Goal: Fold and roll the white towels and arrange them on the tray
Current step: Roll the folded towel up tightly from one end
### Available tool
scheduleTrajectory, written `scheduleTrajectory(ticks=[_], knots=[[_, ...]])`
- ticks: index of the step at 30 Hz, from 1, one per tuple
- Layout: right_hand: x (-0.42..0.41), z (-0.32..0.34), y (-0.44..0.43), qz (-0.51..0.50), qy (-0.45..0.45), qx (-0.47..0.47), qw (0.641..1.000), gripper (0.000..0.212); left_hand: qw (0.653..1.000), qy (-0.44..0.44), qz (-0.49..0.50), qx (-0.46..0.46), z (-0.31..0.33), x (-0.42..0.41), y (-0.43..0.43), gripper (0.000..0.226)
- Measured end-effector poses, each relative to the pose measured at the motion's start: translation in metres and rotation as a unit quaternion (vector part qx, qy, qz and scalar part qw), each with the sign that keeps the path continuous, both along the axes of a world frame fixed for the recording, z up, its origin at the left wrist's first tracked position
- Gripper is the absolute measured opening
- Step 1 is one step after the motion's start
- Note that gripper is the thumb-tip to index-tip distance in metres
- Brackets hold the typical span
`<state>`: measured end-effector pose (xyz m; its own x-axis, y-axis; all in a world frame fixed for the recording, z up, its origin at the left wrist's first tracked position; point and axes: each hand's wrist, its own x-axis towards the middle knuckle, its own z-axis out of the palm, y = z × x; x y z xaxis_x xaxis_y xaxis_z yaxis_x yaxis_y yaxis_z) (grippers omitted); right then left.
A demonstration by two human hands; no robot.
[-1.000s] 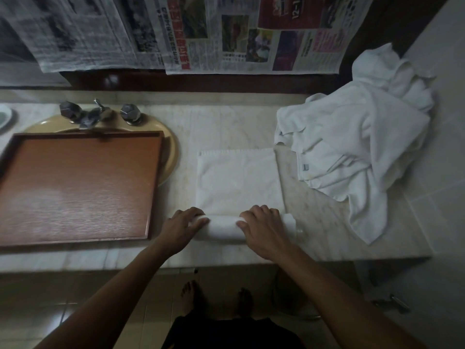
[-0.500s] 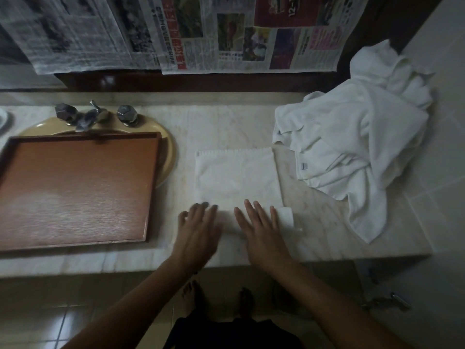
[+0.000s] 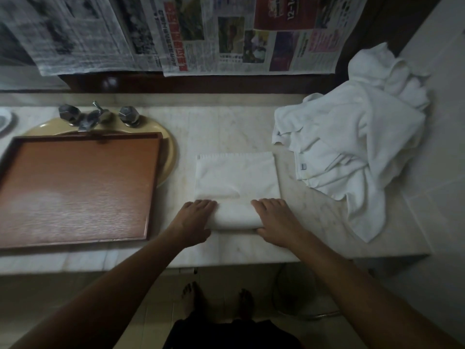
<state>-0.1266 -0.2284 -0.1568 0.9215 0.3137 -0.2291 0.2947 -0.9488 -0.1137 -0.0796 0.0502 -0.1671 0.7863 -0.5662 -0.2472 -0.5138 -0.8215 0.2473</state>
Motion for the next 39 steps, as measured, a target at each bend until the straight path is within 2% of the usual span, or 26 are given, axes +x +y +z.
scheduleTrajectory(ticks=[5, 9, 15, 18, 22, 25, 27, 29, 30, 34, 39], knots=[[-0.04, 0.007, -0.011, -0.018, 0.032, 0.063, 0.997, 0.08, 0.998, -0.019, -0.018, -0.052, -0.002, -0.042, 0.018, 0.077], [-0.06, 0.002, -0.021, -0.001, 0.049, 0.081, 0.996, 0.082, 0.994, 0.035, 0.006, -0.099, -0.001, -0.065, 0.033, 0.07], [-0.056, 0.011, -0.015, -0.012, 0.007, 0.041, 0.999, 0.076, 0.978, 0.102, 0.051, -0.173, 0.009, -0.054, 0.034, 0.064], [-0.061, 0.016, 0.014, -0.006, -0.046, 0.028, 0.999, 0.065, 0.975, 0.121, 0.063, -0.177, 0.012, -0.045, 0.031, 0.066], [-0.072, -0.001, 0.05, -0.005, -0.065, 0.039, 0.997, 0.068, 0.967, 0.166, 0.086, -0.172, 0.02, -0.036, 0.022, 0.073], [-0.071, -0.009, 0.051, -0.011, -0.063, 0.037, 0.997, 0.07, 0.949, 0.168, 0.185, -0.195, 0.024, -0.024, 0.016, 0.061], [-0.067, -0.01, 0.05, -0.009, -0.06, 0.037, 0.997, 0.069, 0.906, 0.147, 0.321, -0.232, 0.014, -0.008, 0.015, 0.045], [-0.065, -0.009, 0.05, -0.008, -0.051, 0.039, 0.998, 0.068, 0.865, 0.15, 0.42, -0.23, 0.006, 0.008, 0.01, 0.031], [-0.064, -0.009, 0.05, -0.007, -0.046, 0.04, 0.998, 0.068, 0.861, 0.151, 0.434, -0.218, 0.002, 0.014, 0.008, 0.029], [-0.054, -0.004, 0.049, -0.013, -0.041, 0.058, 0.997, 0.063, 0.881, 0.127, 0.427, -0.16, 0.002, 0.032, -0.007, 0.025], [-0.049, 0.001, 0.05, -0.015, -0.033, 0.06, 0.998, 0.062, 0.879, 0.113, 0.43, -0.175, -0.004, 0.044, -0.008, 0.019]])
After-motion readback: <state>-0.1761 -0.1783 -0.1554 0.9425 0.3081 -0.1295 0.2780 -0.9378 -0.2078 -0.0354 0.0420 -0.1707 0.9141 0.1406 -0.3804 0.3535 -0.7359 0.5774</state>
